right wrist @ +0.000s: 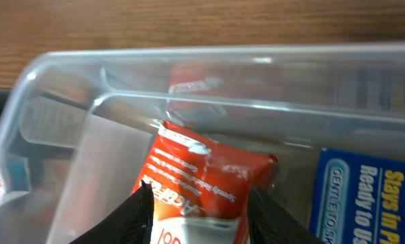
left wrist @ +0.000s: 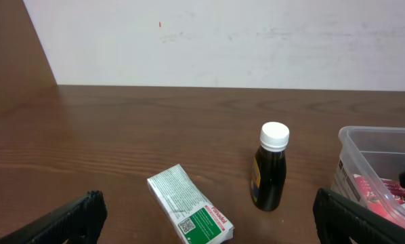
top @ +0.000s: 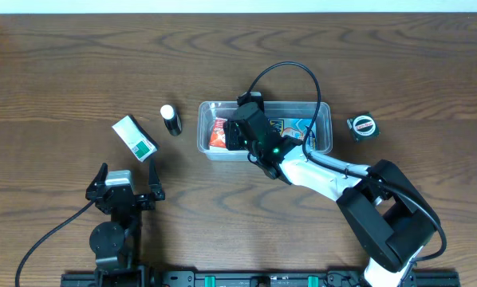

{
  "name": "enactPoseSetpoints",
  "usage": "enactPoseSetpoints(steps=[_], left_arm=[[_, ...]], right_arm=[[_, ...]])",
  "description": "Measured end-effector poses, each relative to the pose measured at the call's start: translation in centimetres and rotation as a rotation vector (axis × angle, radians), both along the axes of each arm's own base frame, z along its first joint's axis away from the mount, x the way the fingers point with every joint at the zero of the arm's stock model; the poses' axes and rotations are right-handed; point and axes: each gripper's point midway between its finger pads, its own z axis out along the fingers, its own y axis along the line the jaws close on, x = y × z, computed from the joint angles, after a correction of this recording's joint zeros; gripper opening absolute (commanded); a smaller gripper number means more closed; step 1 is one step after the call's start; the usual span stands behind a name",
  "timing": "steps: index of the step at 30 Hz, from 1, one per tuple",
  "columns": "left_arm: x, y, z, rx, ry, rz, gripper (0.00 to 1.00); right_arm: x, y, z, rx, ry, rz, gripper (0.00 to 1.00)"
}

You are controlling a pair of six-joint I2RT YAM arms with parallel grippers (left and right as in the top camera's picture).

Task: Pack container

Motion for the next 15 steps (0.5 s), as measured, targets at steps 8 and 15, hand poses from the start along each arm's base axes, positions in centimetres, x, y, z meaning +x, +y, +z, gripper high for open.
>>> enactPoseSetpoints(steps=[8, 15], left_arm=[[0.0, 0.0, 0.0, 0.000, 0.000, 0.000, 0.98], [0.0, 0.0, 0.0, 0.000, 0.000, 0.000, 0.98]], right_arm=[[-0.2, -1.1, -0.9, -0.041, 0.032, -0.023, 0.32], [0.0, -1.5, -0.9, -0.037, 0.038, -0.042, 0.21]])
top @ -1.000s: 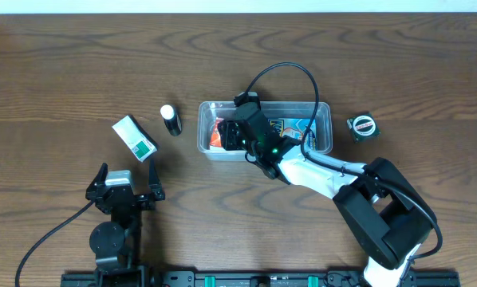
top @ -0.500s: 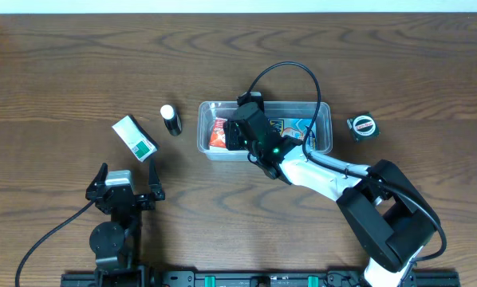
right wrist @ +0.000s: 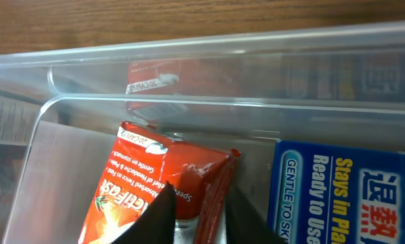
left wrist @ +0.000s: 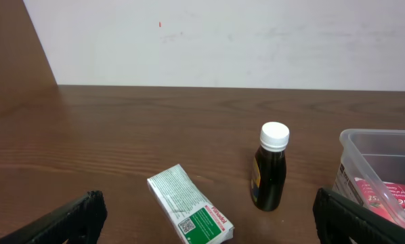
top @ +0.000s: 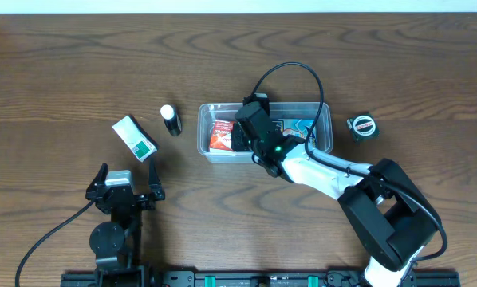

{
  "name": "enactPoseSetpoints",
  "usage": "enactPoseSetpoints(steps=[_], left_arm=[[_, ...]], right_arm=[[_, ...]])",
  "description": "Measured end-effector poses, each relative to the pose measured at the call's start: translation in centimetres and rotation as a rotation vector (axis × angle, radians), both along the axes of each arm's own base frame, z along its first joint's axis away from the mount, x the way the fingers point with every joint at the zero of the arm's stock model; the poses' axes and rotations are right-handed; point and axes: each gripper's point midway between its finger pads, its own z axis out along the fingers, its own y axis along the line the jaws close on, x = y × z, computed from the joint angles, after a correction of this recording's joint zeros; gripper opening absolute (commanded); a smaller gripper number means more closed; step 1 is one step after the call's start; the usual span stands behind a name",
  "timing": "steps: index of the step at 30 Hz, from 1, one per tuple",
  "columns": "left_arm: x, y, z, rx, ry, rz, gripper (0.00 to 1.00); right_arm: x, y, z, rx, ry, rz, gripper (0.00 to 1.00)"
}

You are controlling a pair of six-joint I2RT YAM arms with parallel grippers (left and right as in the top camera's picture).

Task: Pack container

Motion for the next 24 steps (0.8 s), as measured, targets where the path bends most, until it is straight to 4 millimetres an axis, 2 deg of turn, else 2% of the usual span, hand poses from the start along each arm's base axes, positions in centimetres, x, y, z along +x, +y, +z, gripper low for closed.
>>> enactPoseSetpoints(steps=[14, 17, 19, 24], left_arm=[[0.00, 0.00, 0.00, 0.000, 0.000, 0.000, 0.98], [0.00, 0.00, -0.01, 0.000, 0.000, 0.000, 0.98], [0.00, 0.00, -0.01, 0.000, 0.000, 0.000, 0.98], [0.00, 0.00, 0.00, 0.000, 0.000, 0.000, 0.98]], right_arm=[[-0.03, 0.09, 0.03, 0.013, 0.007, -0.009, 0.19], [0.03, 0.31, 0.20, 0.032, 0.008, -0.013, 0.21], [0.06, 0.47, 0.29, 0.043, 0.009, -0.013, 0.27], [-0.06, 0.74, 0.36, 0.057, 0.015, -0.003, 0.28]])
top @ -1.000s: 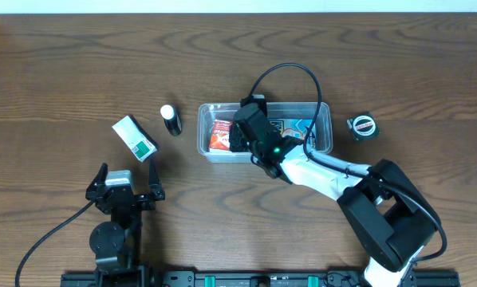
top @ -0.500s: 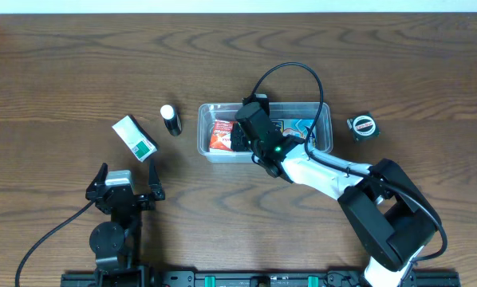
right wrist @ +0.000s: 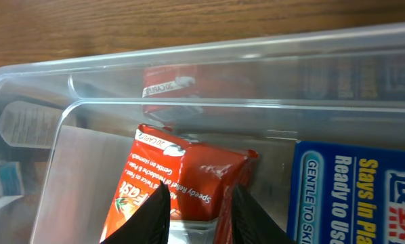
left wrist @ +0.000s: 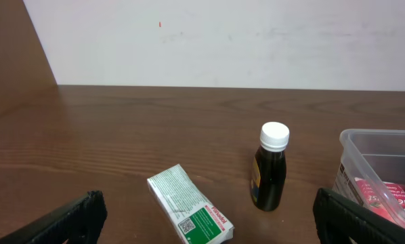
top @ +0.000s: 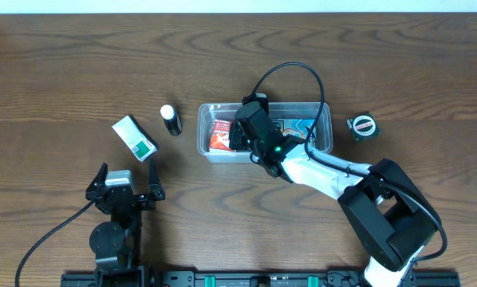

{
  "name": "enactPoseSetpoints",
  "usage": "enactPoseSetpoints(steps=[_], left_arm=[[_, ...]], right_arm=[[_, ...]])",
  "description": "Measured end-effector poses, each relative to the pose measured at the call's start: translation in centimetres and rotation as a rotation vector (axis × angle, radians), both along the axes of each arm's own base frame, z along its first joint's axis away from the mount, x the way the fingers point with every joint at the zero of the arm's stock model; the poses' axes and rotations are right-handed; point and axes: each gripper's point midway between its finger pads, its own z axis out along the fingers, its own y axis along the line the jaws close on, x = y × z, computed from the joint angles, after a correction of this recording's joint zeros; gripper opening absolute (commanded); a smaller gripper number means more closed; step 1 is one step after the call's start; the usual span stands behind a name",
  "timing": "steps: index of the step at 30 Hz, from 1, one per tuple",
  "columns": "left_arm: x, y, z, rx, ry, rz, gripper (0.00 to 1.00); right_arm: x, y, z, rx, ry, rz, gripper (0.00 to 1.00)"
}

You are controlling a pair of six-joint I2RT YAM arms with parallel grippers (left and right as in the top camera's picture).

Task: Pack container

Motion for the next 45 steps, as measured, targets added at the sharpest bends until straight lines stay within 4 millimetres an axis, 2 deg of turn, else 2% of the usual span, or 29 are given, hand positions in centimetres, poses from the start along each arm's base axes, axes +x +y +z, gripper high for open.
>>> enactPoseSetpoints(steps=[15, 18, 24, 36, 45], left_arm=[[0.0, 0.0, 0.0, 0.000, 0.000, 0.000, 0.98], [0.0, 0.0, 0.0, 0.000, 0.000, 0.000, 0.98], [0.0, 0.0, 0.0, 0.000, 0.000, 0.000, 0.98], [0.0, 0.0, 0.0, 0.000, 0.000, 0.000, 0.98], [0.0, 0.0, 0.0, 0.000, 0.000, 0.000, 0.98]], right_arm=[[-0.3, 0.3, -0.1, 0.021, 0.021, 0.006, 0.32], [-0.4, 0.3, -0.1, 0.025, 0.028, 0.003, 0.41], [-0.5, 0.5, -0.1, 0.034, 0.036, 0.008, 0.48], [-0.8, 1.8, 0.6, 0.095, 0.037, 0.057, 0.50], [-1.0, 2.0, 0.6, 0.106, 0.048, 0.073, 0.50]])
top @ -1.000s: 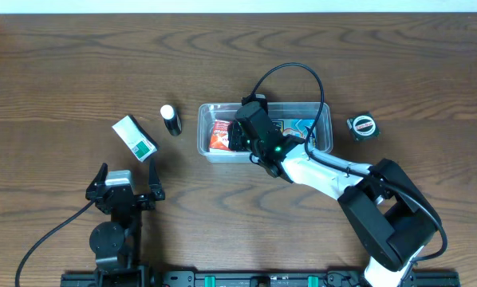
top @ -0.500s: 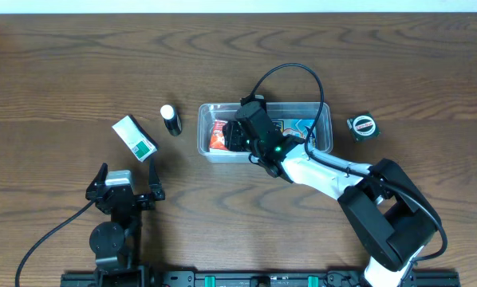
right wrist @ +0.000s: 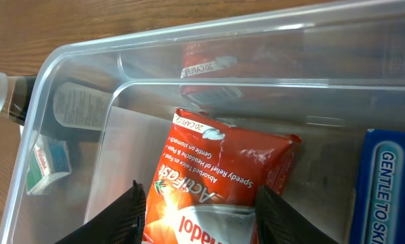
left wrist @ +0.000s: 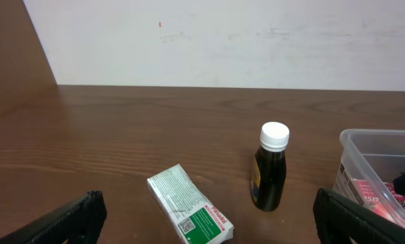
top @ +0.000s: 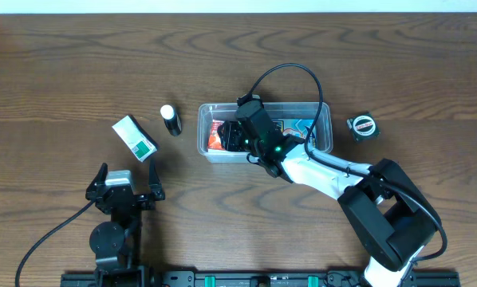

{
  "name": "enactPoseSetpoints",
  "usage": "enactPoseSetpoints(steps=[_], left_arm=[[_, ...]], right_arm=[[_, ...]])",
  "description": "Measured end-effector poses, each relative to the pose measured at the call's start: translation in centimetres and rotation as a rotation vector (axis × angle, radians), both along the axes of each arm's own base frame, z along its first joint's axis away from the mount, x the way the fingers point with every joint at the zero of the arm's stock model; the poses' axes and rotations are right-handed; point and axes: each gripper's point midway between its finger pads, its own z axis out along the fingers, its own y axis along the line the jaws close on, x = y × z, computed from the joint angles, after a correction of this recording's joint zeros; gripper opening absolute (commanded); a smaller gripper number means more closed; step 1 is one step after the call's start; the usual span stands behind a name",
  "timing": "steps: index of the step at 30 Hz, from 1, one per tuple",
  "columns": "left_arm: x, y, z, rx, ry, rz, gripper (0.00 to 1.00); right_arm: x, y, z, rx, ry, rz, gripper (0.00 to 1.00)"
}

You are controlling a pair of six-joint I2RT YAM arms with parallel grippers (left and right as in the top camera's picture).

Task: Pack container

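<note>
The clear plastic container [top: 322, 112] stands at the table's middle. In its left end lies a red ActiFast packet [right wrist: 216, 176], and a blue box [right wrist: 392, 190] lies to its right. My right gripper [right wrist: 204, 215] is open inside the container, with one finger on each side of the packet. A dark bottle with a white cap [left wrist: 270, 173] and a white and green box [left wrist: 189, 207] stand left of the container. My left gripper [left wrist: 208, 207] is open near the table's front, short of the box.
A round tape measure [top: 362, 126] lies on the table right of the container. The bottle [top: 170, 119] and the white and green box [top: 135, 137] are between the container and my left arm. A white wall rises behind the table.
The right gripper's fingers stood close together on the red packet; now they are wide apart on either side of it. The wrist has shifted a little left. The left arm is unmoved.
The right gripper was in the container's left end with its fingers wide around the red packet. Then the fingers stood narrow on the packet at two moments. Now they are wide again and the packet lies on the container floor. The left arm stayed put.
</note>
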Motion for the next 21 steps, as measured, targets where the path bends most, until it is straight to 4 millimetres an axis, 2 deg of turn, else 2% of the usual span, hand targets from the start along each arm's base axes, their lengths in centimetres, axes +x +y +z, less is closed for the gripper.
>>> enactPoseSetpoints(steps=[12, 18, 21], left_arm=[[0.0, 0.0, 0.0, 0.000, 0.000, 0.000, 0.98], [0.0, 0.0, 0.0, 0.000, 0.000, 0.000, 0.98], [0.0, 0.0, 0.0, 0.000, 0.000, 0.000, 0.98]], right_arm=[[-0.1, 1.7, 1.4, 0.086, -0.021, 0.059, 0.50], [0.0, 1.9, 1.8, 0.112, -0.022, 0.075, 0.49], [0.6, 1.3, 2.1, 0.126, -0.024, 0.072, 0.52]])
